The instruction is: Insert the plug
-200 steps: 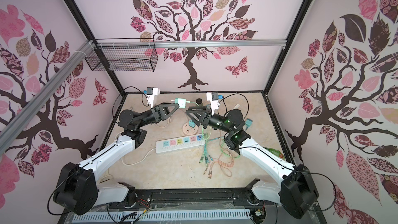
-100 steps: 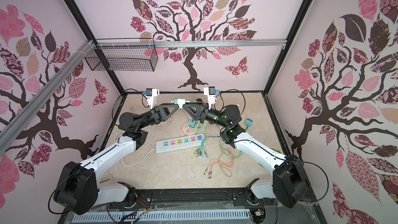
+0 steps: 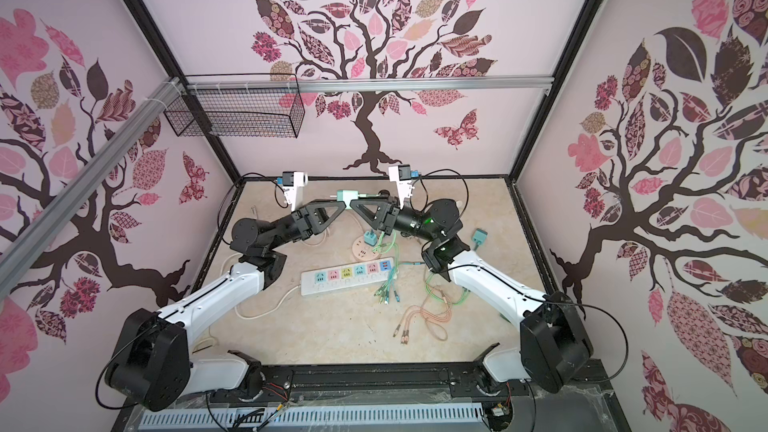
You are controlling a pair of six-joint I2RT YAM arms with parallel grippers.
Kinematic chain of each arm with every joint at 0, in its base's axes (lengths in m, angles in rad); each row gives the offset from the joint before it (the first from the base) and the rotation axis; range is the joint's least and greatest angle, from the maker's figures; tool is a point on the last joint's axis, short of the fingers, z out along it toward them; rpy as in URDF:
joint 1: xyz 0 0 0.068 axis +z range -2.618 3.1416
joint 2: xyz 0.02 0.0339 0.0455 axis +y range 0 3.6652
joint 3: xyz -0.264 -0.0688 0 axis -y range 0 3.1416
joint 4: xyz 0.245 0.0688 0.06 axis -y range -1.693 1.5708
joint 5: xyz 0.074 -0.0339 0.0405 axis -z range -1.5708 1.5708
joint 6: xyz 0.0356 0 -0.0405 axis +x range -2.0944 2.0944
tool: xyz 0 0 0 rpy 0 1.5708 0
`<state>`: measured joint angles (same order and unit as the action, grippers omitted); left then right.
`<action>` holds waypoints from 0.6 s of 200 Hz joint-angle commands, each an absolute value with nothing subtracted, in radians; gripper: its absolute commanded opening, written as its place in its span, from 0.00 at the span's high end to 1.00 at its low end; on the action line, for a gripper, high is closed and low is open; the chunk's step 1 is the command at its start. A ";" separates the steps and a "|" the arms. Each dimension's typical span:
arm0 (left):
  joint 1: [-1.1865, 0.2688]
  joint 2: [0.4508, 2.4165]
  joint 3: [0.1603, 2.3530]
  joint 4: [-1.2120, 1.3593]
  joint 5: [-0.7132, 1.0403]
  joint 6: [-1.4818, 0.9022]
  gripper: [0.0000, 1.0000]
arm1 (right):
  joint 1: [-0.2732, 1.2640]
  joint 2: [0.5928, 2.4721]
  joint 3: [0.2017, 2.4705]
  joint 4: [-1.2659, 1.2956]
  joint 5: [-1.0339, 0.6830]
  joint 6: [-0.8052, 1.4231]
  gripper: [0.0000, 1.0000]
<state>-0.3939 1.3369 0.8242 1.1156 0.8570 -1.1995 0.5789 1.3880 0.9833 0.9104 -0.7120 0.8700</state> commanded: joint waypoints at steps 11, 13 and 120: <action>-0.406 1.347 0.802 1.142 0.873 -1.179 1.00 | 0.574 1.418 1.046 0.985 -0.723 0.900 0.66; -0.407 1.346 0.801 1.142 0.873 -1.177 1.00 | 0.574 1.419 1.046 0.988 -0.723 0.902 0.66; -0.410 1.255 0.863 0.656 0.910 -0.930 0.71 | 0.574 1.372 1.053 0.783 -0.690 0.766 0.80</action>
<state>-0.3946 1.2980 0.8261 0.9348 0.8486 -1.0771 0.5678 1.4139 1.0016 0.8753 -0.7204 0.8852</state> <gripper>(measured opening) 0.279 0.303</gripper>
